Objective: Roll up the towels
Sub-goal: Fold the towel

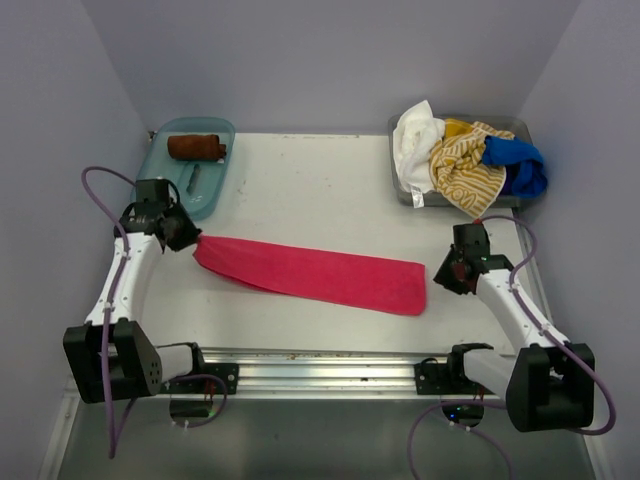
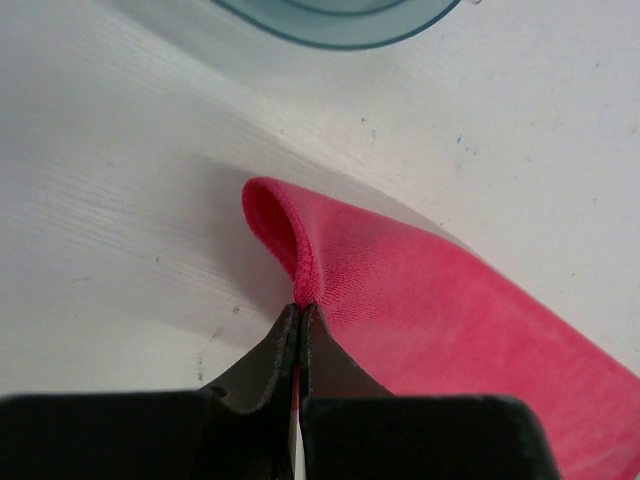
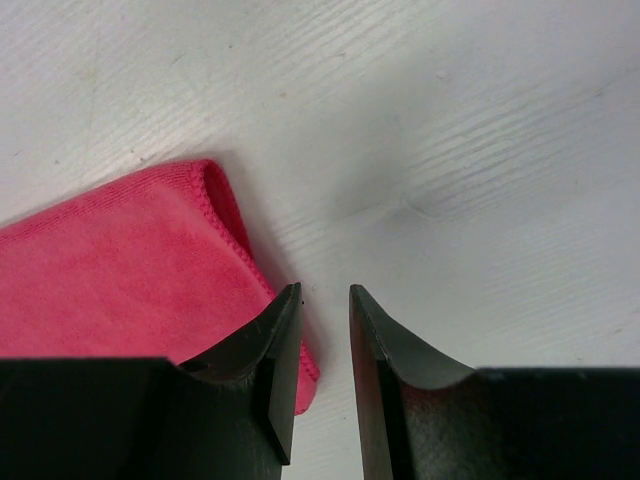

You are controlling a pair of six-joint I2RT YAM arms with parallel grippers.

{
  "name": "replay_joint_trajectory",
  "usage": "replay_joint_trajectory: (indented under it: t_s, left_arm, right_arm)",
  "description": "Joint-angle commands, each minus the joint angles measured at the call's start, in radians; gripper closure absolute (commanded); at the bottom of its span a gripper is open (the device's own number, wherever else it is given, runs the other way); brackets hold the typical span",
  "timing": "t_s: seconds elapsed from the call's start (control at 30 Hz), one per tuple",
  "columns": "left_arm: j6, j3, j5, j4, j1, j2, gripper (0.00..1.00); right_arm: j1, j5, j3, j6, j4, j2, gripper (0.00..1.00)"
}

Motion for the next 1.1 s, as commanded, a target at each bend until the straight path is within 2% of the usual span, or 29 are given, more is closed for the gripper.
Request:
replay_joint_trajectory:
  t_s: [0.0,0.1,0.33,0.5,0.67,0.77,0.9,1.0,1.07]
  left_arm:
    - [0.045,0.103,0.027,-0.028,0.015,-0.055,1.00]
    - [0.065,0.136,0.033,-0.019,0.012,-0.092,1.00]
    - [0.051,0.169,-0.036,-0.042,-0.002,-0.111,1.00]
    - [0.056,0.183,-0.021,-0.041,-0.002,-0.098,1.00]
    - [0.062,0.191,0.028,-0.030,-0.002,-0.104,1.00]
    - [0.088,0.214,0.058,-0.019,-0.008,-0.094,1.00]
    - [0.094,0.252,0.041,-0.022,-0.091,-0.081,1.00]
    - [0.079,0.281,0.024,-0.015,-0.192,-0.062,1.00]
    - [0.057,0.280,0.067,0.017,-0.237,-0.055,1.00]
  right_arm:
    - [0.006,-0.101,-0.022,-0.024,0.061,0.023,0.71]
    - [0.035,-0.102,-0.058,0.012,0.092,0.017,0.69]
    - [0.046,-0.250,-0.087,0.013,0.200,-0.003,0.51]
    - [0.099,-0.265,-0.044,0.004,0.216,0.051,0.50]
    - [0.210,-0.219,-0.009,0.018,0.236,0.121,0.56]
    - [0.219,-0.222,-0.009,0.036,0.251,0.157,0.61]
    - [0.222,-0.173,-0.001,0.041,0.239,0.180,0.77]
    - [0.222,-0.164,-0.001,0.035,0.244,0.195,0.80]
    - [0.222,-0.164,-0.001,0.033,0.259,0.218,0.80]
